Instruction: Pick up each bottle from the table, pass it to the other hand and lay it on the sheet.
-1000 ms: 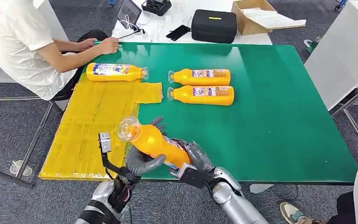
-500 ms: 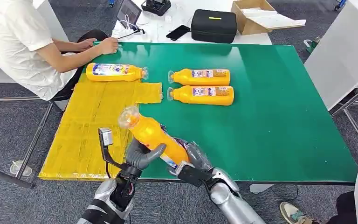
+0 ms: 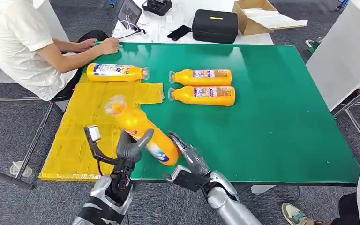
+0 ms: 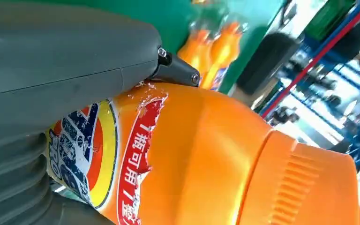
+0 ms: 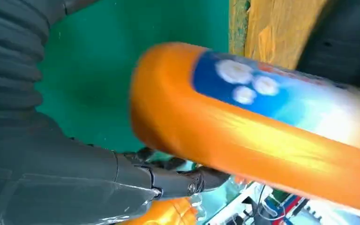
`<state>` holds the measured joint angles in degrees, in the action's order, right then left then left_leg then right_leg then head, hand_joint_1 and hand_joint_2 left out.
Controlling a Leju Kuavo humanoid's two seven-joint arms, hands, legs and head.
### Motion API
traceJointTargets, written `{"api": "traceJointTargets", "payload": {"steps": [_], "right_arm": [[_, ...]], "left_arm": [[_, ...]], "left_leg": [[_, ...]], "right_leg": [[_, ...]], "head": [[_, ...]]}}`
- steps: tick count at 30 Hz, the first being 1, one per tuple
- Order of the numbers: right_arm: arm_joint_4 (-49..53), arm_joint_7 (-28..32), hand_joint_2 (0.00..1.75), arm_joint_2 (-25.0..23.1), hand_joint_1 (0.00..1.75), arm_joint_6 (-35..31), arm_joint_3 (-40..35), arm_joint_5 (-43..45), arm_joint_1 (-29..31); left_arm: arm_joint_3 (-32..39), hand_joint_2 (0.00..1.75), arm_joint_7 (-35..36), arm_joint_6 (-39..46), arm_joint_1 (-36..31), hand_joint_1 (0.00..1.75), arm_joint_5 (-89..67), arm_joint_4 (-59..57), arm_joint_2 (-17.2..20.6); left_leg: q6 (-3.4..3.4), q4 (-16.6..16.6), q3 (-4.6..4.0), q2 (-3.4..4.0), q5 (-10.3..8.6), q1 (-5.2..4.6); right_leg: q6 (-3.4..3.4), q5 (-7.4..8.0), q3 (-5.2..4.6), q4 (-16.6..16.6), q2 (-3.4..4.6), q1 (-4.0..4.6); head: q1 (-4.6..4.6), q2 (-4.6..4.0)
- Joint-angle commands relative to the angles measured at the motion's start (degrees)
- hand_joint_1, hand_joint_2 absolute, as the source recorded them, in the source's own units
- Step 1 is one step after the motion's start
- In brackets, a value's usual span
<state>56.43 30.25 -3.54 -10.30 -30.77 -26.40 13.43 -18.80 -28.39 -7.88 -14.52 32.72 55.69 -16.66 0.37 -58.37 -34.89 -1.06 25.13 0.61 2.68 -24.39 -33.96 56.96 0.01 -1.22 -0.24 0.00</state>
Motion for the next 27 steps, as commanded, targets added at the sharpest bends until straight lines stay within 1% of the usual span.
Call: {"api": "traceJointTargets", "payload": {"steps": [1,2,3,5,7,8,11,12,13,14,16,17,18,19,20,21,23,24,25,27], "right_arm": [[-3.9,-0.4,0.00,-0.7,0.00,-4.9,0.8,-0.2,0.4],[-3.9,-0.4,0.00,-0.7,0.00,-4.9,0.8,-0.2,0.4],[-3.9,-0.4,0.00,-0.7,0.00,-4.9,0.8,-0.2,0.4],[-3.9,-0.4,0.00,-0.8,0.00,-4.9,0.8,-0.2,0.5],[-3.7,-0.4,0.00,-0.9,0.00,-6.0,1.3,-0.2,0.3],[-3.6,-0.7,0.00,-1.0,0.00,-9.9,2.1,-1.7,0.0],[-3.7,-0.7,0.00,-0.1,0.00,-20.7,4.0,-6.3,0.0],[-4.3,-1.0,0.00,0.3,0.00,-25.6,4.6,-9.4,0.2],[-4.7,-1.1,0.00,0.6,0.00,-28.4,5.9,-10.1,0.5],[-2.6,-0.1,0.00,-0.2,0.00,-29.7,11.5,-14.1,-0.3],[-0.2,2.6,0.00,-2.2,0.00,-29.7,19.5,-18.3,-1.3],[0.8,6.4,0.00,-4.1,0.00,-29.7,25.0,-18.4,-1.5],[1.7,8.1,0.00,-4.6,0.00,-29.7,26.8,-17.5,-1.5],[4.0,9.8,0.00,-4.9,0.00,-29.7,28.2,-15.6,-1.7],[5.4,9.8,0.00,-4.4,0.00,-29.7,27.5,-13.5,-1.7],[7.8,9.8,1.75,-3.6,0.00,-29.7,26.2,-10.2,-1.8],[9.8,9.5,1.75,-2.8,0.00,-28.9,24.4,-6.1,-1.8],[10.6,9.1,1.75,-2.4,0.00,-27.7,23.4,-4.6,-1.9],[11.3,8.8,1.75,-2.5,0.00,-25.9,22.8,-2.7,-2.1],[12.0,8.5,1.75,-2.6,0.00,-24.2,21.8,-1.3,-2.8]], "left_arm": [[2.4,1.75,0.9,6.1,-3.3,1.75,-2.5,1.9,2.2],[2.4,1.75,0.9,6.1,-3.3,1.75,-2.5,1.9,2.2],[2.4,1.75,0.9,6.1,-3.3,1.75,-2.5,1.9,2.2],[2.3,1.75,0.9,6.1,-3.2,1.75,-2.5,1.8,2.1],[2.2,1.75,0.9,6.1,-3.3,1.75,-2.5,1.5,2.1],[0.5,1.75,-0.9,12.0,-4.1,1.75,-7.5,1.2,3.1],[-1.9,1.75,-1.3,17.0,-5.5,1.75,-15.1,2.2,5.4],[-3.5,1.75,-1.2,19.3,-6.1,1.75,-19.4,2.1,6.5],[-4.6,1.75,-0.7,21.6,-7.0,1.75,-23.3,1.5,7.5],[-6.1,1.75,0.3,23.2,-8.3,1.75,-28.7,-0.1,8.8],[-7.6,1.75,1.2,26.5,-10.4,1.75,-36.9,-3.0,10.3],[-8.3,1.75,2.4,28.1,-12.0,1.75,-43.0,-5.4,11.0],[-8.5,1.75,2.8,28.5,-12.8,1.75,-46.0,-6.5,11.3],[-9.9,1.75,4.3,29.0,-14.5,1.75,-51.4,-8.8,12.2],[-10.5,1.75,5.2,29.4,-15.6,1.75,-55.0,-10.1,12.7],[-11.4,1.75,6.5,29.8,-17.3,1.75,-60.1,-13.0,13.1],[-12.3,1.75,8.5,28.0,-19.6,1.75,-64.8,-17.3,13.5],[-12.4,1.75,9.2,28.7,-20.5,1.75,-67.9,-19.1,13.5],[-12.0,1.75,9.9,28.6,-21.3,1.75,-69.4,-20.7,13.4],[-10.1,1.75,10.1,25.3,-22.3,1.75,-69.3,-22.6,12.9]], "left_leg": [[-0.01,0.0,0.14,0.15,0.03,0.07],[0.00,0.0,0.08,0.10,0.00,0.01],[-0.01,0.0,0.28,0.25,0.05,0.10],[0.00,0.0,0.08,0.07,0.00,0.02],[0.00,0.0,0.14,0.15,0.03,0.06],[0.00,0.0,0.10,0.13,0.01,0.03],[0.00,0.0,0.08,0.06,0.00,0.04],[-0.01,0.0,0.13,0.09,0.01,0.07],[-0.01,0.0,0.18,0.15,0.02,0.11],[-0.01,0.0,0.01,-0.01,-0.04,0.02],[-0.01,0.0,0.10,-0.01,-0.04,0.02],[0.00,0.0,0.04,-0.02,-0.04,0.00],[-0.01,0.0,0.19,0.07,-0.02,0.09],[-0.01,0.0,0.06,0.03,-0.04,0.01],[-0.02,0.0,0.11,0.05,-0.04,0.03],[-0.02,0.0,0.06,0.02,-0.04,0.04],[-0.03,0.0,0.02,-0.01,-0.07,0.01],[-0.05,0.0,0.06,0.04,-0.08,0.03],[-0.04,0.0,0.05,0.05,-0.07,0.04],[-0.05,0.0,0.04,0.10,-0.06,0.02]], "right_leg": [[-0.13,0.02,0.12,0.0,0.07,0.10],[-0.09,0.02,0.06,0.0,0.04,0.03],[-0.21,0.03,0.25,-0.1,0.11,0.14],[-0.09,0.02,0.07,0.0,0.01,0.04],[-0.13,0.02,0.13,-0.1,0.07,0.09],[-0.11,0.02,0.08,0.0,0.05,0.06],[-0.10,0.01,0.08,0.0,0.00,0.06],[-0.15,0.02,0.13,0.0,0.00,0.10],[-0.20,0.03,0.19,0.0,0.03,0.15],[-0.08,0.02,0.03,0.0,-0.06,0.03],[-0.14,0.02,0.11,0.0,-0.09,0.05],[-0.09,0.02,0.03,0.0,-0.07,0.02],[-0.21,0.03,0.20,-0.1,-0.06,0.13],[-0.13,0.02,0.04,0.0,-0.05,0.03],[-0.17,0.03,0.09,0.0,-0.04,0.06],[-0.24,0.07,0.04,0.0,-0.08,0.07],[-0.18,0.07,0.00,0.0,-0.06,0.03],[-0.22,0.08,0.05,0.0,-0.04,0.06],[-0.19,0.08,0.05,0.0,-0.02,0.07],[-0.16,0.09,0.01,0.0,0.04,0.04]], "head": [[-0.02,0.00],[-0.02,0.00],[0.00,0.00],[0.00,0.00],[-0.02,0.00],[-0.02,0.00],[0.00,0.00],[-0.02,0.00],[0.00,0.00],[0.00,0.00],[-0.02,0.00],[0.00,0.00],[-0.02,0.00],[0.00,0.00],[0.00,0.00],[0.00,0.00],[0.00,0.00],[-0.04,0.00],[0.02,0.00],[0.02,0.00]]}}
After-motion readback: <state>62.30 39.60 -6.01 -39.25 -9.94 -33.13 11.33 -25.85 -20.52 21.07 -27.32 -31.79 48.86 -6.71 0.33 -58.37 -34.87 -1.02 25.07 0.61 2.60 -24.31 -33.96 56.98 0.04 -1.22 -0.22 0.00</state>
